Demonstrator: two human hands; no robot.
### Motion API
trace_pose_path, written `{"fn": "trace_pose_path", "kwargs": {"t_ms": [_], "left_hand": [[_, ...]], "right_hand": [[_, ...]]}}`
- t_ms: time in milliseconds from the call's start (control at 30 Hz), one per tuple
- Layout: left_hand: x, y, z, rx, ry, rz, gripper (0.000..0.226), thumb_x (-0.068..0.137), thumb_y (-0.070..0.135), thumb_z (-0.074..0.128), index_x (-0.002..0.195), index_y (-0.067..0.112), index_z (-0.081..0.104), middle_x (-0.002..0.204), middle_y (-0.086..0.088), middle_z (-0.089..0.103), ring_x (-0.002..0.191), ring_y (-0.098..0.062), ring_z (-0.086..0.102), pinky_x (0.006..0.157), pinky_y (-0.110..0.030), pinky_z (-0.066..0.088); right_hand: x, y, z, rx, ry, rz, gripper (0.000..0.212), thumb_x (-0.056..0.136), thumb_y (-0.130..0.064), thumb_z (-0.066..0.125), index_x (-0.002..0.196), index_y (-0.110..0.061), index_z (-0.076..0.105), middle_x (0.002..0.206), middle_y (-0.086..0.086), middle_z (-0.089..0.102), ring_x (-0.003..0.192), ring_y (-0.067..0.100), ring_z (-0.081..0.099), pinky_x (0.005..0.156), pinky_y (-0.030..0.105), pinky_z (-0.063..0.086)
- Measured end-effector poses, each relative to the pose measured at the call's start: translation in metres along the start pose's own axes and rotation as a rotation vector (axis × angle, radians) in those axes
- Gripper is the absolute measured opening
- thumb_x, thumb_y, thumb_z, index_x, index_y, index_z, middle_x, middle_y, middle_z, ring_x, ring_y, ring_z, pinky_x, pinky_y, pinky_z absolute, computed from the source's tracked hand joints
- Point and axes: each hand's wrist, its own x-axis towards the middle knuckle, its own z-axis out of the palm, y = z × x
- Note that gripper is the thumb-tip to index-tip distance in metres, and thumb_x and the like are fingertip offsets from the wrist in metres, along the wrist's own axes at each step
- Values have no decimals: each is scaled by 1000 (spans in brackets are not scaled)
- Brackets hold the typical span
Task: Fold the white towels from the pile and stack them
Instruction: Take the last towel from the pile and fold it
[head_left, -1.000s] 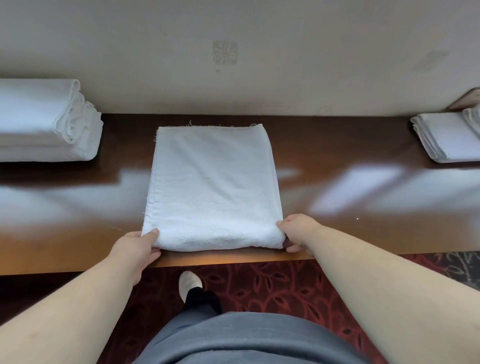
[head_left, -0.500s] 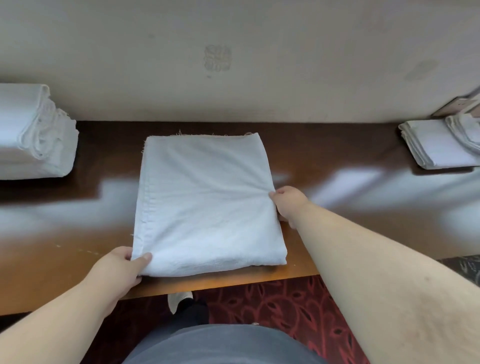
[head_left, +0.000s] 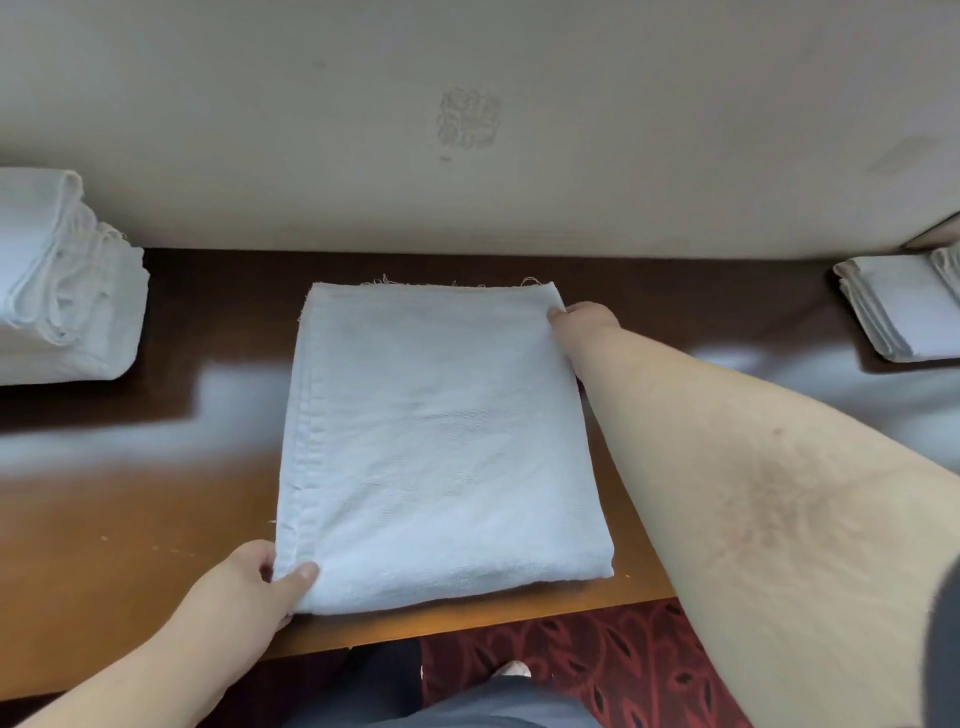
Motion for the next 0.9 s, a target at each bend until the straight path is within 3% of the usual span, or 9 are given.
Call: {"fn": "trace_pose_path", "kwargs": {"t_ms": [267,367,433,533,600,667,733,833,900], "left_hand": [[-5,4,0,1,15,1,19,86,40,68,98,26,63,85,5,72,76,-15,71,83,-41,57],[-6,5,4,-33,49,12,31,86,38,70,109,23,57,96,5,68,82,-18,69,83,-42,55],[-7,4,8,9,196,73,53,80,30,77,124,20,50,108,1,61,91,-20,62,84,-41,52],[-14,0,9,570,435,540,67,72,25,82,131,30,51,131,-5,50,116,-29,49,93,-46,49],[-19,-3,7,897,320,842,68,71,13,79,132,30,53,136,-4,49,121,-30,49,92,-43,49],[-22,-6,9,998,175,820,67,83,10,63,142,33,41,148,2,37,134,-26,37,102,-37,39],[-27,-2,11,1026,173,783,61,91,18,57,147,31,36,150,2,36,136,-24,36,105,-34,37],[-40,3,16,1124,219,917,56,74,31,82,126,19,65,121,-8,64,108,-31,63,87,-41,53],[-42,-2,19,1176,286,1003,61,62,34,89,117,17,70,108,-6,67,98,-31,64,86,-43,52]], "right_hand": [[-10,19,11,160,101,-55,34,95,-49,53,115,-22,57,117,3,64,90,22,57,80,31,45],[-45,43,20,180,226,-144,50,91,-44,60,134,-20,49,130,3,55,107,22,55,89,32,45],[-82,72,30,67,355,-404,50,94,-34,58,140,-21,46,141,5,48,127,25,45,106,36,37],[-132,125,42,-453,85,-694,58,101,-43,37,155,-30,22,165,0,13,151,21,9,121,40,12],[-142,157,41,-624,-115,-544,64,101,-53,24,157,-33,0,166,-7,-9,152,17,-9,122,41,2],[-146,168,32,-589,-144,-379,68,101,-54,24,157,-30,-7,166,-6,-12,152,17,-10,123,43,2],[-154,170,30,-574,-71,-425,72,100,-57,24,157,-27,-7,165,-4,-16,151,16,-15,123,42,0],[-172,185,32,-717,-115,-698,84,90,-70,18,157,-28,-10,162,-8,-23,144,7,-29,120,38,-7],[-179,204,30,-824,-182,-730,93,89,-74,29,157,-25,-11,162,-8,-23,142,7,-30,120,39,-5]]}}
